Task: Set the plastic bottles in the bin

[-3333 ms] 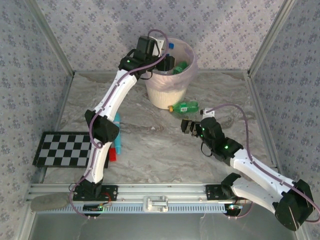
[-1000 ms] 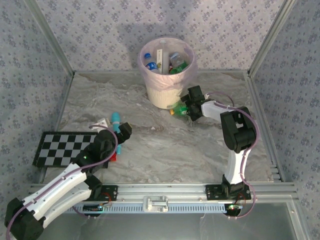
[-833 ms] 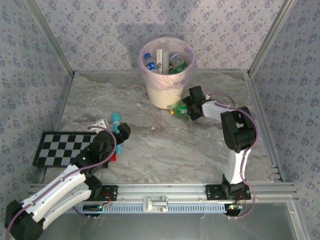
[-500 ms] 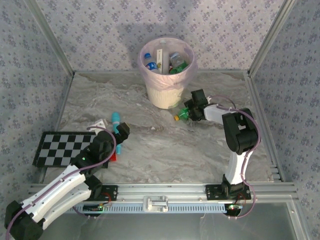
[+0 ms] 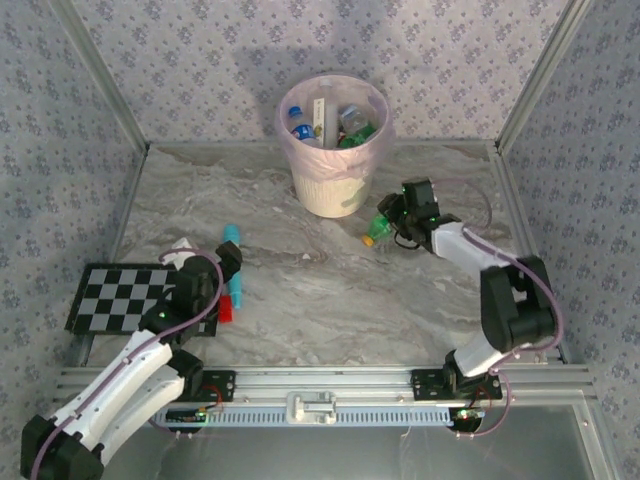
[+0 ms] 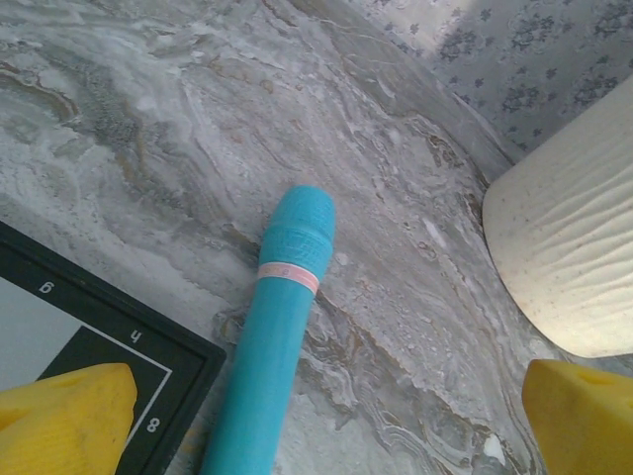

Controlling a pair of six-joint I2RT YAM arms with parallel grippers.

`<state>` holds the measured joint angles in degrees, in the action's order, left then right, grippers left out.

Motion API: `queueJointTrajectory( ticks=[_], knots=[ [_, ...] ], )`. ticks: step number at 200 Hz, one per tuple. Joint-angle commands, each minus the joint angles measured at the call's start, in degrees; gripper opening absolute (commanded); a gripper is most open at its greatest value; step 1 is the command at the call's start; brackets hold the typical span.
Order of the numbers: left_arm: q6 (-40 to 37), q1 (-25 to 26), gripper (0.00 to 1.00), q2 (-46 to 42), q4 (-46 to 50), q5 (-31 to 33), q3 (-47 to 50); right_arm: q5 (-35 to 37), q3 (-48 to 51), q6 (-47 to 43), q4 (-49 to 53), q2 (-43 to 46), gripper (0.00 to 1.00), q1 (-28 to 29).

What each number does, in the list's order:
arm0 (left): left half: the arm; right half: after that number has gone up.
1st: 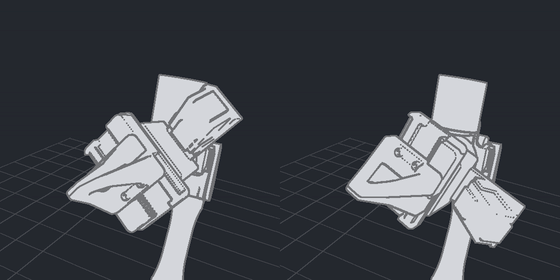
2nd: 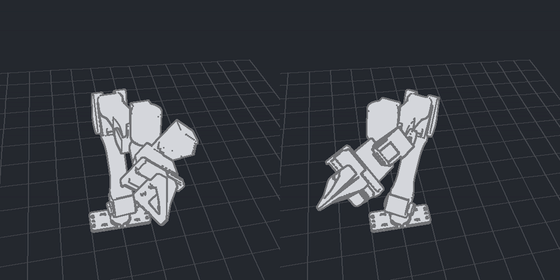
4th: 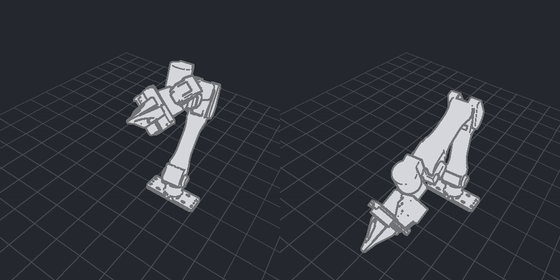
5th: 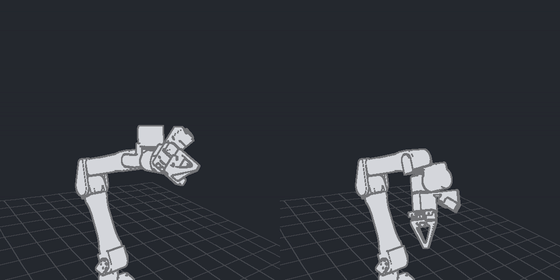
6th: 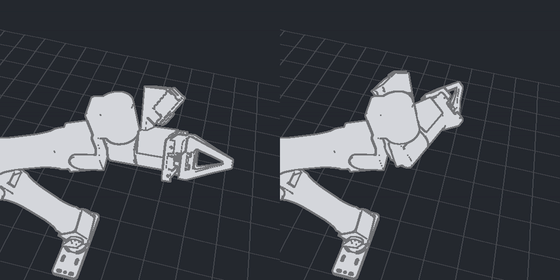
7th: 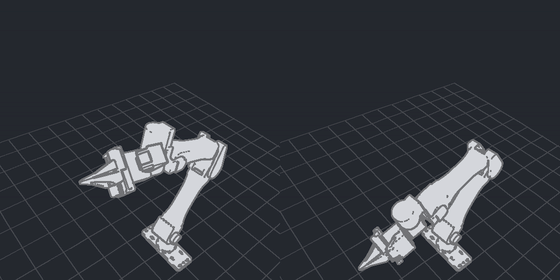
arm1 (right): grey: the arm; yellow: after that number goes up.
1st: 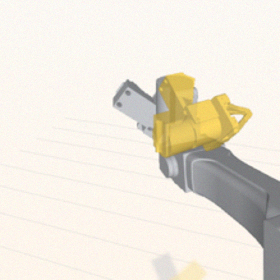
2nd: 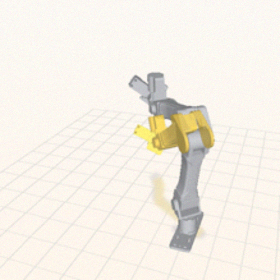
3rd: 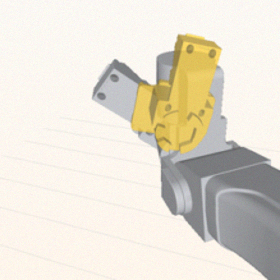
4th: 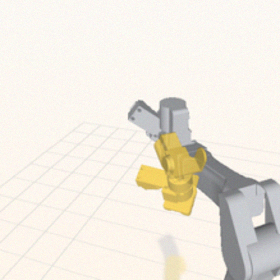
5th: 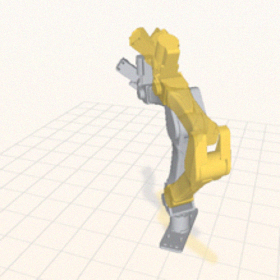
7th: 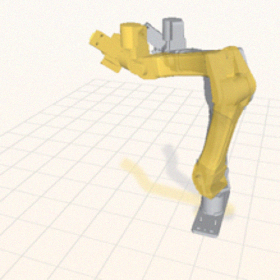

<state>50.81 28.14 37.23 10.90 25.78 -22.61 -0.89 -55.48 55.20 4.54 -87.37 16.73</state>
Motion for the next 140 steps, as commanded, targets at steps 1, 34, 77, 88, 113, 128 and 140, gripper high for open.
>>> queueJointTrajectory(
  ticks=[1, 34, 77, 88, 113, 128, 140],
  knots=[
    [-1.69, -1.86, 1.0, 1.25, -0.74, -2.91, -0.05, 1.34, -4.28, -9.68, 6.29, 5.77, 0.4, 0.07],
    [-3.05, -3.52, 1.0, 4.87, -1.73, -6.86, -1.19, 4.43, -10.98, -14.47, 9.95, 10.83, 0.37, 1.64],
    [-2.99, -4.16, 1.0, 10.33, -3.68, -13.09, -2.17, 4.74, -26.42, -21.13, 10.15, 8.21, 0.36, 3.97],
    [-3.04, -4.15, 1.0, 11.64, -3.95, -14.87, -2.64, 4.42, -31.44, -22.48, 10.35, 5.54, 0.36, 4.42],
    [-3.28, -4.15, 1.0, 14.11, -3.78, -18.35, -3.81, 3.76, -42.26, -24.2, 10.66, -2.28, 0.36, 5.75],
    [-3.28, -4.15, 1.0, 14.53, -3.31, -19.49, -4.1, 3.1, -48.33, -24.7, 10.86, -7.26, 0.36, 6.68],
    [-3.01, -4.15, 1.0, 14.28, -2.83, -20.03, -3.95, 2.59, -53.1, -25.0, 11.09, -11.28, 0.36, 7.23]
  ],
)
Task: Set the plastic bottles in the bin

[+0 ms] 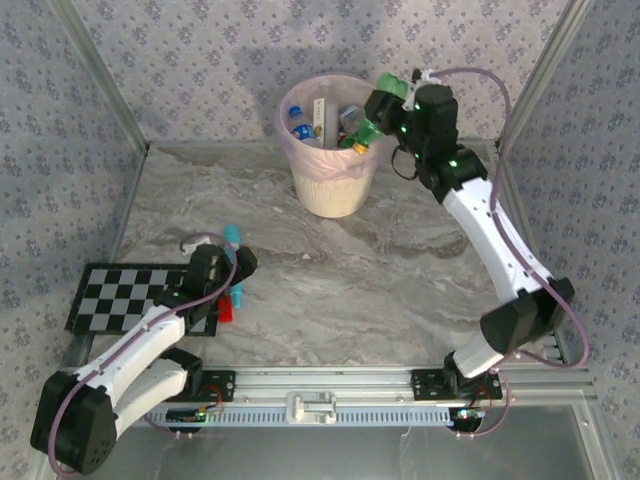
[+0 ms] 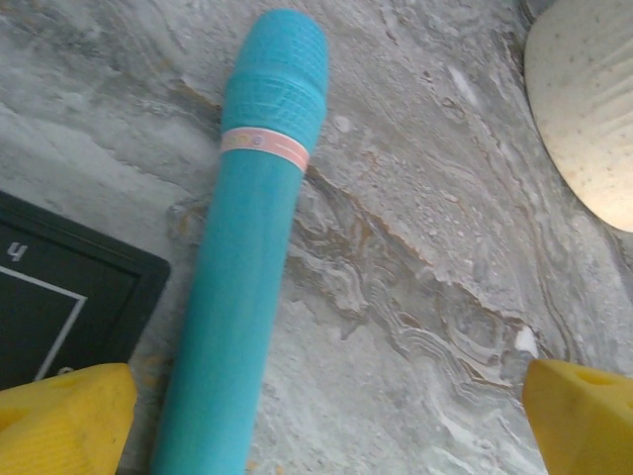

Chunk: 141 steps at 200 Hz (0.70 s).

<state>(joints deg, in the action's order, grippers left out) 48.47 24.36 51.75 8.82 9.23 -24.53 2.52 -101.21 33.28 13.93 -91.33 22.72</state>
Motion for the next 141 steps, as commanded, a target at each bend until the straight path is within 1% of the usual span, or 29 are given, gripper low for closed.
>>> queueJointTrajectory(
  ticks=[1, 49, 73, 101, 111, 123, 141],
  knots=[
    [-0.66, -0.37, 1.0, -0.28, -0.7, -3.5, -2.02, -0.84, -7.75, -3.15, 1.7, -7.65, 0.36, 1.3],
    [0.77, -0.37, 1.0, -3.66, 1.14, -3.71, -0.21, -1.59, -25.88, -4.27, 6.33, -22.51, 0.36, 3.01],
    [1.31, -0.37, 1.0, -5.81, 2.23, -2.95, 0.53, -1.76, -30.58, -4.53, 8.55, -26.77, 0.36, 3.79],
    [1.81, -0.37, 1.0, -7.7, 2.87, -1.91, 1.33, -1.71, -31.74, -5.37, 8.69, -29.09, 0.38, 5.0],
    [2.08, -0.37, 1.0, -8.06, 2.8, -1.53, 1.59, -1.82, -32.12, -5.82, 8.89, -29.66, 0.41, 5.44],
    [2.19, -0.37, 1.0, -8.24, 2.78, -1.29, 1.59, -1.78, -32.9, -6.32, 9.57, -30.25, 0.51, 5.8],
    [2.16, -0.37, 1.0, -8.17, 2.59, -1.1, 1.34, -1.65, -33.82, -7.08, 9.96, -30.53, 0.61, 6.06]
  ],
)
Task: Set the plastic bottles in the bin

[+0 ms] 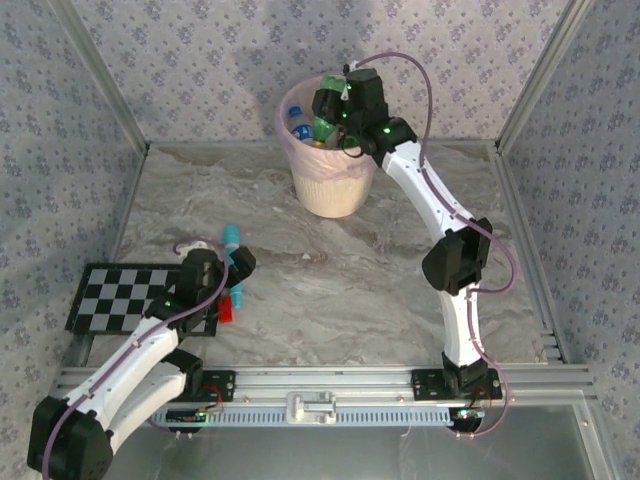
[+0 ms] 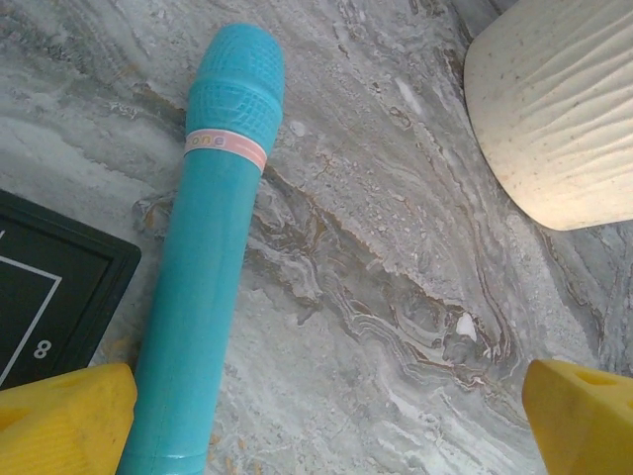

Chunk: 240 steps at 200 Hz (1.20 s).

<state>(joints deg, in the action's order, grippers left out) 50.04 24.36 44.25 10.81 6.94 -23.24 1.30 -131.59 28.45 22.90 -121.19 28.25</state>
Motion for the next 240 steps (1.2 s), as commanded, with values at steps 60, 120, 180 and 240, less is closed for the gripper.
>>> queueJointTrajectory(
  ticks=[60, 120, 180, 240],
  knots=[
    [1.38, -0.37, 1.0, 0.03, 0.18, 1.06, -0.23, 1.55, -3.69, -4.8, 1.66, 1.79, 1.0, 0.58],
    [-0.18, -0.37, 1.0, 0.26, 1.19, 2.56, -1.72, 3.14, 3.21, -7.08, 1.74, 8.08, 1.0, 0.65],
    [-12.1, -1.14, 1.0, 0.21, 4.4, 13.95, -7.39, 8.76, 27.92, -10.4, -2.22, 25.47, 1.0, 0.22],
    [-15.59, -8.32, 1.0, 3.23, 0.41, 19.14, -7.81, 15.17, 62.26, -10.72, -6.51, 48.49, 1.0, -5.41]
  ],
)
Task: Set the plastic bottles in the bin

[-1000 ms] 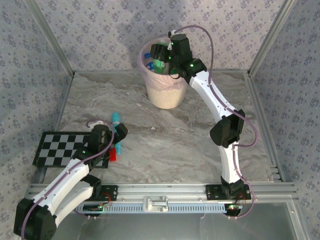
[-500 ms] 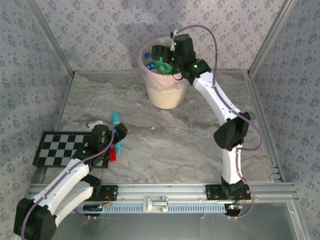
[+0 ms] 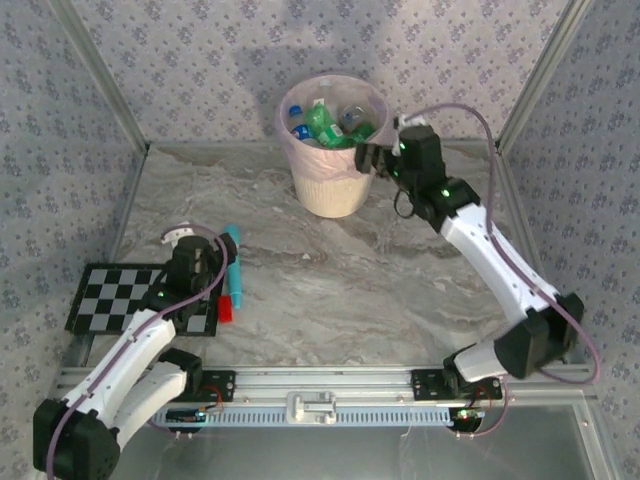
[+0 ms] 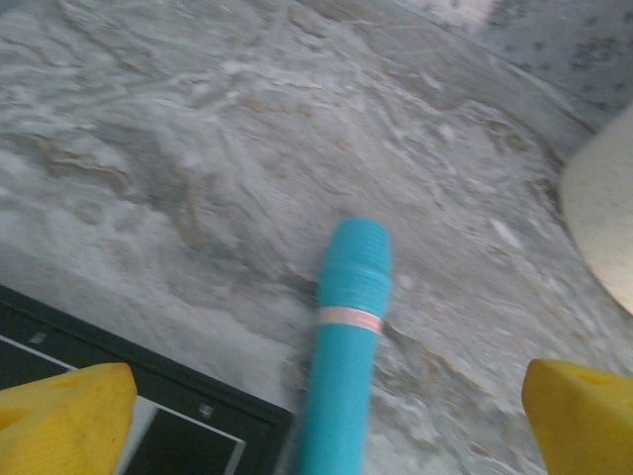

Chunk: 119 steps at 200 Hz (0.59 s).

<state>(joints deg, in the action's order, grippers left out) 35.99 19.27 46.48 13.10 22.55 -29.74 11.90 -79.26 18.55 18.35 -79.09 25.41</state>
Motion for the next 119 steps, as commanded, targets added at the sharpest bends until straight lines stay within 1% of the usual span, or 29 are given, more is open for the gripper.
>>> queueJointTrajectory(
  ticks=[1, 8, 27, 47, 61, 84, 95, 103, 109, 113, 119],
  knots=[
    [-1.45, -3.43, 1.0, 1.04, -2.0, 3.46, -1.26, 4.69, 10.19, -0.81, -2.16, 6.75, 1.0, -2.74],
    [-1.11, -4.55, 1.0, 1.43, -3.09, 3.4, -0.97, 5.42, 15.0, -0.53, -2.09, 8.69, 1.0, -3.86],
    [-1.51, -6.61, 1.0, 2.63, -6.42, 3.54, -0.5, 7.35, 24.14, 0.73, -2.24, 12.99, 1.0, -6.78],
    [-1.75, -8.85, 1.0, 4.56, -7.67, 4.04, -1.18, 8.66, 33.43, 0.28, -6.17, 15.82, 1.0, -9.69],
    [-2.66, -9.91, 1.0, 6.41, -9.1, 5.24, -1.63, 11.42, 38.67, 0.0, -9.37, 16.46, 1.0, -11.55],
    [-5.0, -11.23, 1.0, 10.06, -11.86, 7.62, -2.06, 15.29, 44.44, -0.76, -14.8, 15.71, 1.0, -14.57],
    [-6.38, -11.35, 1.0, 12.05, -13.02, 9.57, -2.38, 15.85, 46.19, -1.49, -16.98, 14.97, 1.0, -16.28],
    [-7.86, -11.35, 1.0, 13.42, -13.87, 10.23, -2.72, 15.83, 47.44, -2.68, -19.41, 14.25, 1.0, -17.51],
    [-8.95, -11.36, 1.0, 14.43, -14.73, 10.24, -2.96, 14.25, 47.56, -2.99, -20.15, 13.79, 1.0, -18.58],
    [-9.75, -11.36, 1.0, 15.04, -15.44, 11.69, -2.98, 13.63, 47.21, -3.2, -19.53, 13.57, 1.0, -19.75],
    [-10.65, -11.31, 1.0, 16.16, -16.38, 12.57, -3.04, 12.68, 47.56, -5.11, -22.02, 13.07, 1.0, -20.78]
  ],
)
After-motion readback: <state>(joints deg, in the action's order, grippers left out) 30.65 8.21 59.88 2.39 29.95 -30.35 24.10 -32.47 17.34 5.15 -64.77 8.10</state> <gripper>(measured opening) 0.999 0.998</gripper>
